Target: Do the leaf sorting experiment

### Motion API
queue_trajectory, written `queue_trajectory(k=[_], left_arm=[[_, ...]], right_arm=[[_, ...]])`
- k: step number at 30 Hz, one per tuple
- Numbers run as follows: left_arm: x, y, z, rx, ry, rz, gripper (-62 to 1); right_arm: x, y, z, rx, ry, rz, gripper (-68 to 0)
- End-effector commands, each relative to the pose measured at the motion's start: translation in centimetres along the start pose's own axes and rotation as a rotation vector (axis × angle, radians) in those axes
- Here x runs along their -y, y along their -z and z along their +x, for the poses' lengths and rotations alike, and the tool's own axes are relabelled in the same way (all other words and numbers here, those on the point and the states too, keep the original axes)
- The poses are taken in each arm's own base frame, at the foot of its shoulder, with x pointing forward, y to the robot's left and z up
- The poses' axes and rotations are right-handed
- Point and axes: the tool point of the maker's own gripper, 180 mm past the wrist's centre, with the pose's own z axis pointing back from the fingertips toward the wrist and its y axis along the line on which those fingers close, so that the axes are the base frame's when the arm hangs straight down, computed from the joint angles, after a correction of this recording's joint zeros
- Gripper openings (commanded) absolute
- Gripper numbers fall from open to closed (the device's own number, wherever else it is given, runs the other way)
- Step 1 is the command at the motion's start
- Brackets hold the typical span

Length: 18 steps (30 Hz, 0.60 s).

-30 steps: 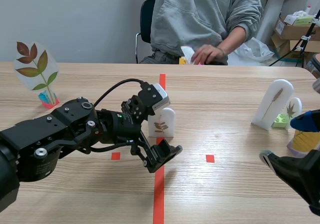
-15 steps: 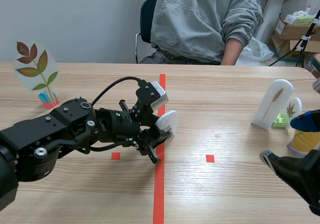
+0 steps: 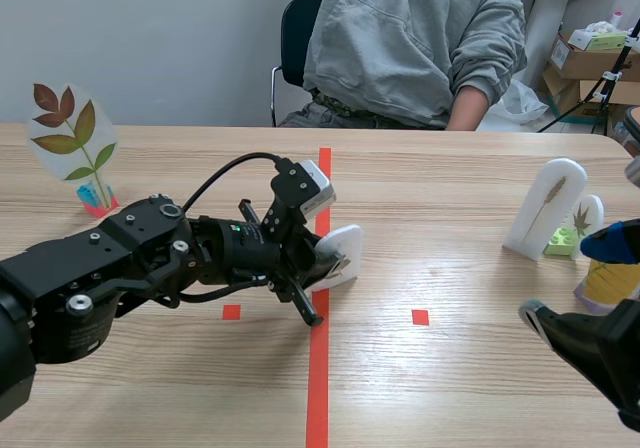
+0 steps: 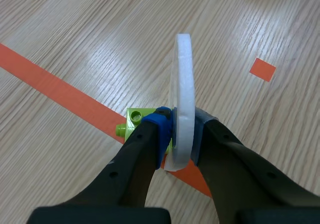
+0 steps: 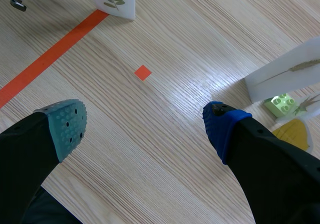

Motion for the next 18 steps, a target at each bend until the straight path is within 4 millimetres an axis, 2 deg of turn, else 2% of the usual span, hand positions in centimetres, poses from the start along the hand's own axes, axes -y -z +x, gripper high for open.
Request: queue_trajectory(k=[1,5,10,14,18], left_arm=[[-0.6,-0.7,1.3,0.04,-0.009,0.006,-56.5],[-0.5,-3.0,1.0,0.07,-0.066,-0.012,-56.5],[-2.1,-7.3,0.0,0.126,-0.169,0.074,-56.5],[-4.4,-11.2,-0.7,0.205,-0.28,0.205,-56.5],[-7.8,-15.2,-1.9,0.27,-0.369,0.366,-56.5]], right_arm=[[0.3,-0.1,0.3,0.013,-0.009,-0.004,-19.9],[0.3,-0.1,0.3,0.014,-0.009,-0.005,-19.9],[0.3,-0.1,0.3,0.013,-0.009,-0.004,-19.9],[0.3,-0.1,0.3,0.014,-0.009,-0.005,-19.9],[0.3,-0.1,0.3,0.013,-0.009,-0.005,-19.9]])
